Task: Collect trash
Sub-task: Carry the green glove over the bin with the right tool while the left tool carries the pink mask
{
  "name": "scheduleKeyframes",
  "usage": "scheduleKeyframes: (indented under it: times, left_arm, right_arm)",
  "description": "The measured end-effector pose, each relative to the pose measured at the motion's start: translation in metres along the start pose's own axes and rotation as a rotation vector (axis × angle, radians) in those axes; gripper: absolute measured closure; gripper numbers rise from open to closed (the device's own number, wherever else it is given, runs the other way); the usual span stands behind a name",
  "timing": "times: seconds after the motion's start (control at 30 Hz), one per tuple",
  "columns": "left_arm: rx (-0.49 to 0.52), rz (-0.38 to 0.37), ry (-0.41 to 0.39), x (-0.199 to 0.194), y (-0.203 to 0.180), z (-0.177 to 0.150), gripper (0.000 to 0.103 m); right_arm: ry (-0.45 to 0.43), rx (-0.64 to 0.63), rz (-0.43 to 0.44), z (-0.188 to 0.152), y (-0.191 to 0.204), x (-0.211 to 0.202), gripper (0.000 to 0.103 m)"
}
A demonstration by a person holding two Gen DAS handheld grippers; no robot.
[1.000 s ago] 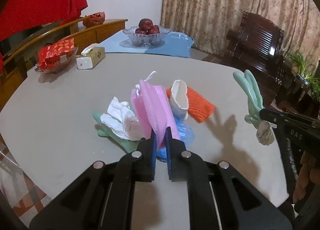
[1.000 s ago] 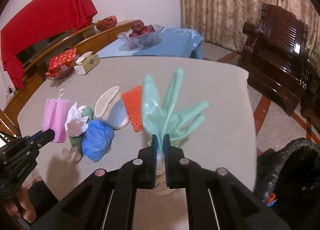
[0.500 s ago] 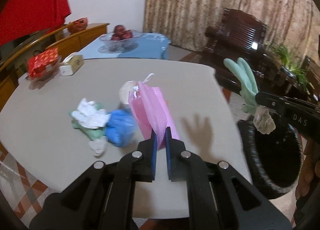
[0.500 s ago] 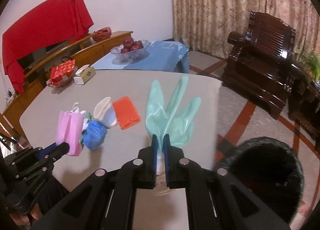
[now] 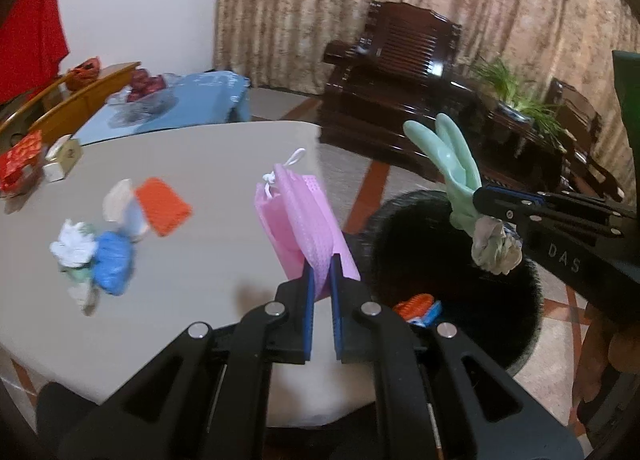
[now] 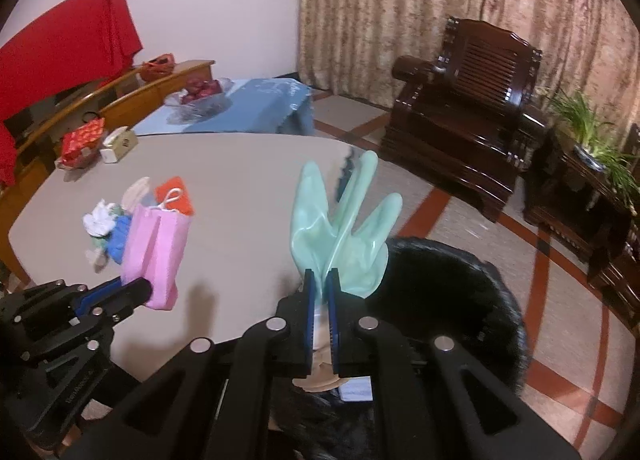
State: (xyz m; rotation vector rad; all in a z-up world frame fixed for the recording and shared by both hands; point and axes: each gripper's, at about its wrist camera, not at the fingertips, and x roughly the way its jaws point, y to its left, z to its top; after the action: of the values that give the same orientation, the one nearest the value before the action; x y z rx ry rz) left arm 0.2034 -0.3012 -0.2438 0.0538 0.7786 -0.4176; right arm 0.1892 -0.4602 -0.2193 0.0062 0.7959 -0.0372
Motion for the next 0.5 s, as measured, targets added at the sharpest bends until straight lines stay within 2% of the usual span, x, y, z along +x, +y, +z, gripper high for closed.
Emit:
scheduleKeyframes:
  times: [0.3, 0.5]
  left_arm:
    - [0.009, -0.046, 0.074, 0.041, -0.079, -0.014, 0.096]
    - [0.028, -0.081, 0.114, 0.064, -0.114, -0.021, 0.093]
  right_arm:
    - [0.095, 0.053, -0.04, -0.039, -0.08, 0.015, 0.097]
    - [0.173, 0.076, -0.057, -0.06, -0.13, 0.032, 0.096]
